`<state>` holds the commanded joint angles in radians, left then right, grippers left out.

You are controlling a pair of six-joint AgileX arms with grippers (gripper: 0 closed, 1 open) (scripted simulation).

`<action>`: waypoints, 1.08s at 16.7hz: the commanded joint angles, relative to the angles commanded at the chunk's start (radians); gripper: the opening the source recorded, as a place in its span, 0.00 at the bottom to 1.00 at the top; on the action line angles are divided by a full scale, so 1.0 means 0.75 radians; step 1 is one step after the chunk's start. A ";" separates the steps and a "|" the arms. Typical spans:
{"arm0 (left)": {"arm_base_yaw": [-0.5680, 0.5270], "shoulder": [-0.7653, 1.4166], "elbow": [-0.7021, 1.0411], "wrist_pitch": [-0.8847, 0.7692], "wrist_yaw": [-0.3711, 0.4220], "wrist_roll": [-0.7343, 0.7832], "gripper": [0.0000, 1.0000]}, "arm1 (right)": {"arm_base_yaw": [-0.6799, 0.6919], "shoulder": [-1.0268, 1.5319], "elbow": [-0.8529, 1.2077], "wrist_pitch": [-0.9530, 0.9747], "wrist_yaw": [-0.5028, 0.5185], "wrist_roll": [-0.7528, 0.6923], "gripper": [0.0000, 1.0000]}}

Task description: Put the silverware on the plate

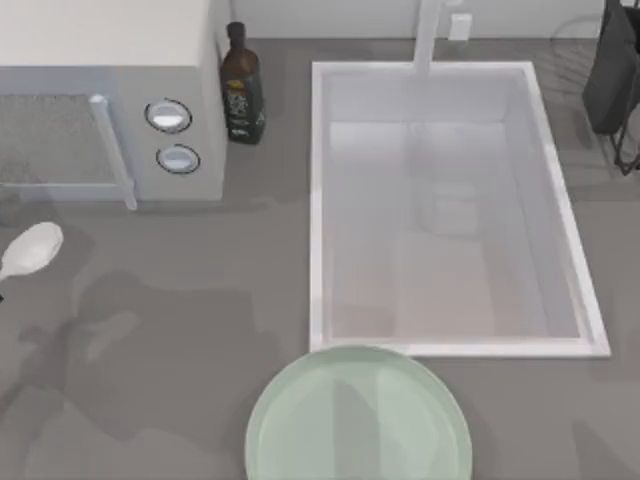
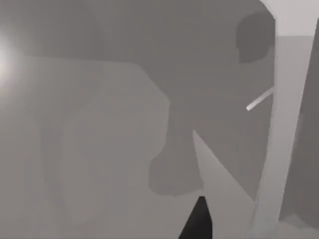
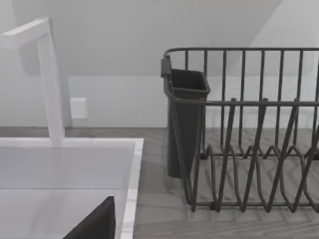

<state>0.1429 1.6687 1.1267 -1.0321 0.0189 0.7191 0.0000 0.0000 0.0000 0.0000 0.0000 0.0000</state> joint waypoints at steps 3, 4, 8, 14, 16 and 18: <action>-0.001 -0.056 0.070 -0.095 0.000 -0.006 0.00 | 0.000 0.000 0.000 0.000 0.000 0.000 1.00; -0.001 -0.059 0.073 -0.099 0.000 -0.006 0.00 | 0.000 0.000 0.000 0.000 0.000 0.000 1.00; 0.001 -0.054 0.069 -0.095 -0.001 -0.004 0.00 | 0.000 0.000 0.000 0.000 0.000 0.000 1.00; -0.109 -0.062 0.099 -0.108 0.026 0.273 0.00 | 0.000 0.000 0.000 0.000 0.000 0.000 1.00; -0.187 -0.055 0.108 -0.125 0.046 0.478 0.00 | 0.000 0.000 0.000 0.000 0.000 0.000 1.00; -0.281 -0.036 0.110 -0.150 0.072 0.725 0.00 | 0.000 0.000 0.000 0.000 0.000 0.000 1.00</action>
<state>-0.0677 1.6418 1.2091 -1.1449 0.0728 1.2631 0.0000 0.0000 0.0000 0.0000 0.0000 0.0000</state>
